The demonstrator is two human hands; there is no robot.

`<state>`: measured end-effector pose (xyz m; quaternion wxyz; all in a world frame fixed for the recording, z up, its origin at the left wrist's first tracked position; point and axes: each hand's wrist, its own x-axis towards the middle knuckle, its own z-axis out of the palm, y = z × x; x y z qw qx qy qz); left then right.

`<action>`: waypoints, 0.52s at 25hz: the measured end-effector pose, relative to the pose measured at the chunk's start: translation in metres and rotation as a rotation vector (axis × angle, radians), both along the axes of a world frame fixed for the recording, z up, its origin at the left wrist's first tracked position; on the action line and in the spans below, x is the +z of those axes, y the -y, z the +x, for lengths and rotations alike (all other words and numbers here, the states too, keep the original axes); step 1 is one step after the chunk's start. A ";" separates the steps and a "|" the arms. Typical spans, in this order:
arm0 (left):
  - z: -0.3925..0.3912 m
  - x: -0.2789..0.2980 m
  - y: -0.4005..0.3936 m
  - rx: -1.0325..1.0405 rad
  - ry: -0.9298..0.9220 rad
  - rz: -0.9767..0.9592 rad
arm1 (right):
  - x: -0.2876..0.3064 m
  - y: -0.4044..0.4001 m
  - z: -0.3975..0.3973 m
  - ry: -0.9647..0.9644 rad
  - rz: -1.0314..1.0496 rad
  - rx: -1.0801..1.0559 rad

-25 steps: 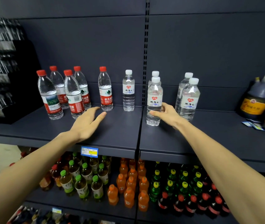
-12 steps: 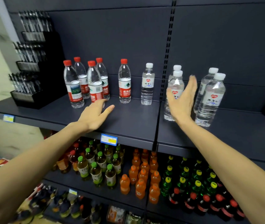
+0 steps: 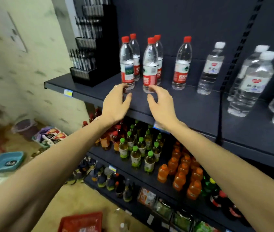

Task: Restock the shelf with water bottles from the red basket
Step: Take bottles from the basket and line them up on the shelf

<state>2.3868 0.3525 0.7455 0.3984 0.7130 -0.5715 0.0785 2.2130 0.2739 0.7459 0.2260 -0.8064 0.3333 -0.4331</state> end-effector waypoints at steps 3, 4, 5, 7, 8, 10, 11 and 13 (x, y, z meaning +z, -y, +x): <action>0.041 -0.027 -0.036 0.053 0.017 0.011 | -0.030 -0.025 0.062 -0.042 0.067 0.158; 0.056 -0.039 -0.048 0.077 0.004 0.029 | -0.041 -0.034 0.081 -0.049 0.083 0.205; 0.072 -0.051 -0.061 0.109 -0.015 0.061 | -0.053 -0.046 0.099 -0.064 0.098 0.240; 0.098 -0.075 -0.085 0.173 -0.056 0.134 | -0.079 -0.065 0.127 -0.091 0.125 0.281; 0.112 -0.091 -0.099 0.213 -0.087 0.171 | -0.096 -0.076 0.142 -0.108 0.155 0.299; 0.135 -0.126 -0.128 0.297 -0.150 0.242 | -0.135 -0.099 0.172 -0.163 0.240 0.331; 0.144 -0.148 -0.144 0.331 -0.183 0.285 | -0.157 -0.113 0.184 -0.199 0.295 0.344; 0.162 -0.193 -0.172 0.371 -0.258 0.402 | -0.199 -0.137 0.206 -0.295 0.400 0.377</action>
